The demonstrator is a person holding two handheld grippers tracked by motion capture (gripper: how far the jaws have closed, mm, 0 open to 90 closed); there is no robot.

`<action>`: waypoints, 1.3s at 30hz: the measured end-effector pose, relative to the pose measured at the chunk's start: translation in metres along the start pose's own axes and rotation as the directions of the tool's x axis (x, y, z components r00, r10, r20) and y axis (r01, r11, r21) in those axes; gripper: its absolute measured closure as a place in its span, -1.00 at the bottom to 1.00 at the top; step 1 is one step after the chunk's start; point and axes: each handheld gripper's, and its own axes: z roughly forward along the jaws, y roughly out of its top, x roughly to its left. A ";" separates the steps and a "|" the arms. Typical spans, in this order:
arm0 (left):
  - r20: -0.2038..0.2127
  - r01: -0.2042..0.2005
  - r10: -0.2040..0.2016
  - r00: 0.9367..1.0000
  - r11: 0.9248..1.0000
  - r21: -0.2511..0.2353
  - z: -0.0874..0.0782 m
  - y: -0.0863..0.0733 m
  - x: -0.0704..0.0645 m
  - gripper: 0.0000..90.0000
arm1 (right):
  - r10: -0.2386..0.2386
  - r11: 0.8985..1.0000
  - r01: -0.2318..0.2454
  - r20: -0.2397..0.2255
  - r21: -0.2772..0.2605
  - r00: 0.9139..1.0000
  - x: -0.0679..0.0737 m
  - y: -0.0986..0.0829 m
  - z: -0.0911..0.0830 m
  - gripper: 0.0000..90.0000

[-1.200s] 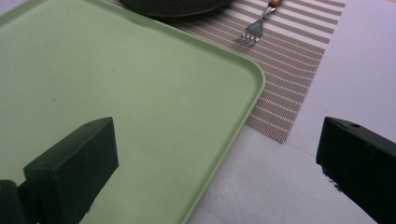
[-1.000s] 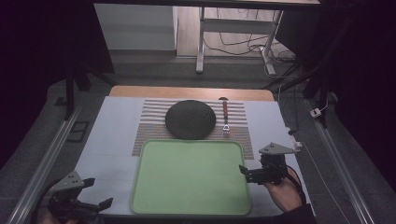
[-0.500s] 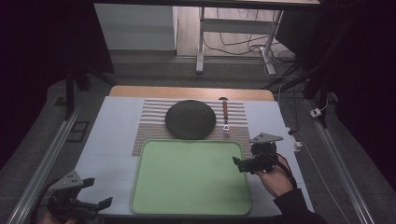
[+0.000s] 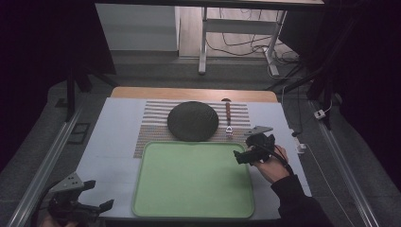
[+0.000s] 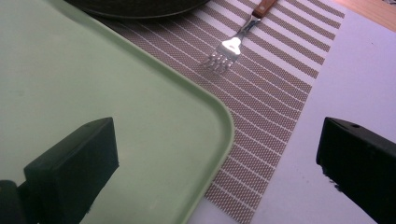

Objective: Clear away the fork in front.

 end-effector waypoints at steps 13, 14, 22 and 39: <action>0.004 0.005 -0.005 1.000 1.000 -0.002 0.000 0.000 0.001 -1.00 | -0.112 0.992 0.109 0.050 0.060 0.993 -0.003 0.018 0.026 -1.00; 0.003 0.003 -0.003 1.000 1.000 -0.003 -0.001 0.000 0.001 -1.00 | -0.121 0.991 0.117 0.056 0.066 0.991 -0.003 0.019 0.028 -1.00; 0.002 0.006 -0.006 1.000 1.000 -0.004 -0.001 0.000 0.001 -1.00 | -0.211 0.973 0.200 0.091 0.115 0.973 -0.003 0.028 0.047 -1.00; 0.004 0.009 -0.009 1.000 1.000 -0.006 -0.001 -0.001 0.001 -1.00 | -0.407 0.904 0.377 0.137 0.201 0.903 -0.002 0.048 0.071 -0.97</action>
